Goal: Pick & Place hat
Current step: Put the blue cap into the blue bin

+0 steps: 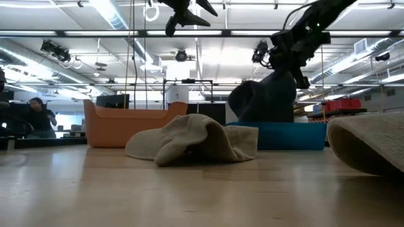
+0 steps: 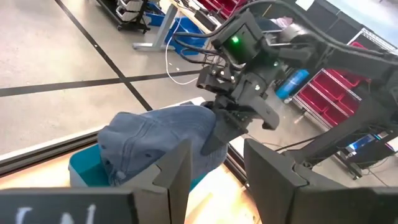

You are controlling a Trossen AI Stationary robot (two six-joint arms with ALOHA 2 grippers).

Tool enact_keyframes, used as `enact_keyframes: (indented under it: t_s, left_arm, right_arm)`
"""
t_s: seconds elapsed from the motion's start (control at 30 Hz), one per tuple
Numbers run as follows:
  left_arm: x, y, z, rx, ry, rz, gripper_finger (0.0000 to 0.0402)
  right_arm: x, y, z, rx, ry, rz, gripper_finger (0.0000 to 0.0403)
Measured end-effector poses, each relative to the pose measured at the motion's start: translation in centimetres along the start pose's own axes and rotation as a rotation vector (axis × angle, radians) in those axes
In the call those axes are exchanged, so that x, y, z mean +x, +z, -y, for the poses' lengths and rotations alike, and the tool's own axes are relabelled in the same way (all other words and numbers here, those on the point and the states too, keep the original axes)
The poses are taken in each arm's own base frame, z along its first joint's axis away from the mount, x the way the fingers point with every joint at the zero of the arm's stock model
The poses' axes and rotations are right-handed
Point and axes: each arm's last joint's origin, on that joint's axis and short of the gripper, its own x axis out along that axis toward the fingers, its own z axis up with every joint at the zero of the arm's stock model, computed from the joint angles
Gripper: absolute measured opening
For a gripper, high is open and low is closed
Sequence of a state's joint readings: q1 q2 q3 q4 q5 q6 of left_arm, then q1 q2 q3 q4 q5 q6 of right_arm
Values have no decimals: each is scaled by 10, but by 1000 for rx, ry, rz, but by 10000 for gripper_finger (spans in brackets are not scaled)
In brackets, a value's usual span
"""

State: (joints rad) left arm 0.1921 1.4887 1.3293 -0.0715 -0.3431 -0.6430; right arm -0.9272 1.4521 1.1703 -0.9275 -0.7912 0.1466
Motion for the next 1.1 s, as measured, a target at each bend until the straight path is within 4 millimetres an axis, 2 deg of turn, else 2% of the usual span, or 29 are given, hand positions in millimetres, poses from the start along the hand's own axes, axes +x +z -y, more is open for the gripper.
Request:
enact_keyframes:
  t_s: [0.13, 0.3, 0.53, 0.9, 1.1]
  left_arm:
    - [0, 0, 0, 0, 0, 0, 149]
    - [0, 0, 0, 0, 1, 1, 149]
    - [0, 0, 0, -1, 1, 1, 149]
    - [0, 0, 0, -8, 1, 1, 149]
    - [0, 0, 0, -8, 1, 1, 149]
  right_arm:
    - [4, -4, 13, 30, 8, 11, 9]
    - [15, -15, 30, -31, -19, -12, 10]
    - [31, -19, 47, -116, -11, 69, 41]
    - [31, -22, 56, -74, -170, 77, 116]
    - [18, -24, 45, -153, -200, 78, 159]
